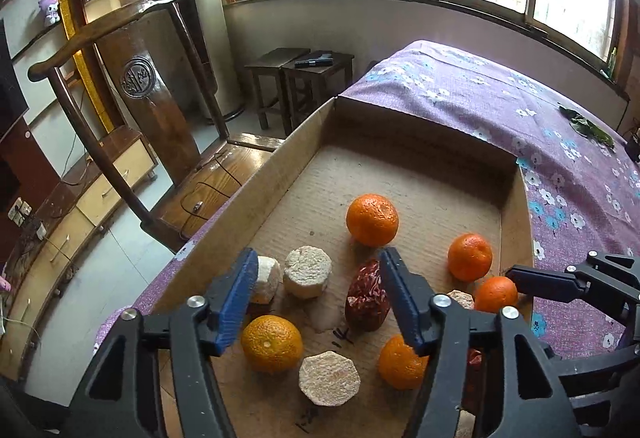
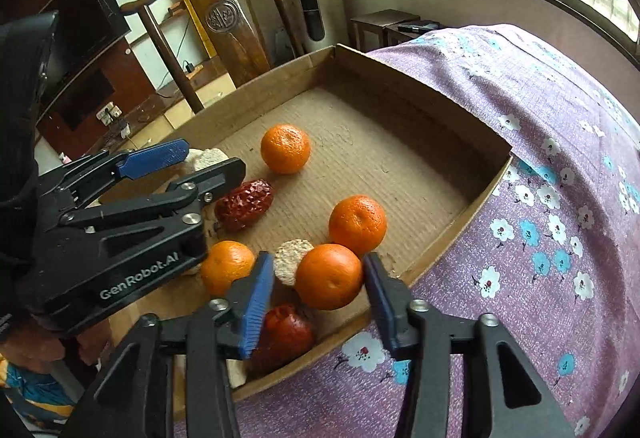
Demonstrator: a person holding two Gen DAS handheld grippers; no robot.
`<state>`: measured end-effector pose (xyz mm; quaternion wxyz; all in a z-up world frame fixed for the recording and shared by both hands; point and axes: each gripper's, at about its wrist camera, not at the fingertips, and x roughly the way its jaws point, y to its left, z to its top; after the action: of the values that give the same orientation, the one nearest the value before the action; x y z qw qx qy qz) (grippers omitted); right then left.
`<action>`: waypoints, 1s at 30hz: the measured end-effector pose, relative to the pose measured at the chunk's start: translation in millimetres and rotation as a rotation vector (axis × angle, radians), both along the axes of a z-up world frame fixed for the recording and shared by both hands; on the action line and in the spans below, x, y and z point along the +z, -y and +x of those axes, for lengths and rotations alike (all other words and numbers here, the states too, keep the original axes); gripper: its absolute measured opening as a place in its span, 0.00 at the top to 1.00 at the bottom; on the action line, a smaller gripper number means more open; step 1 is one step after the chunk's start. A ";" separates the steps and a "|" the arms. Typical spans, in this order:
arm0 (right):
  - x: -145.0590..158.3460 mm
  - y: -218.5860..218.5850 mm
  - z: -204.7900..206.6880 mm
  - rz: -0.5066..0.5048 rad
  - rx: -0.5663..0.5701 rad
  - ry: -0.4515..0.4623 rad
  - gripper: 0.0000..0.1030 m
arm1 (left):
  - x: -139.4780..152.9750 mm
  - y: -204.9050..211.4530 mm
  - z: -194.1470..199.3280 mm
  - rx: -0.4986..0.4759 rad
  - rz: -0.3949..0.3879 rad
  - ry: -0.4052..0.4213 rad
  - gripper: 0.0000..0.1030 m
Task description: Organize fruits
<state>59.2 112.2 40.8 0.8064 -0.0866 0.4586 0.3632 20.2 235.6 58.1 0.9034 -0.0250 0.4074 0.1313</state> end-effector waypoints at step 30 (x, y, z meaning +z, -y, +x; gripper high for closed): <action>47.6 91.4 -83.9 0.086 -0.194 0.158 0.15 | 41.7 52.1 -96.3 0.026 0.101 0.230 0.14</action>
<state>-24.6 20.8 88.4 0.8744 -0.0354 0.3837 0.2947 -76.1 183.5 99.8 0.9425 0.0003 0.2937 0.1596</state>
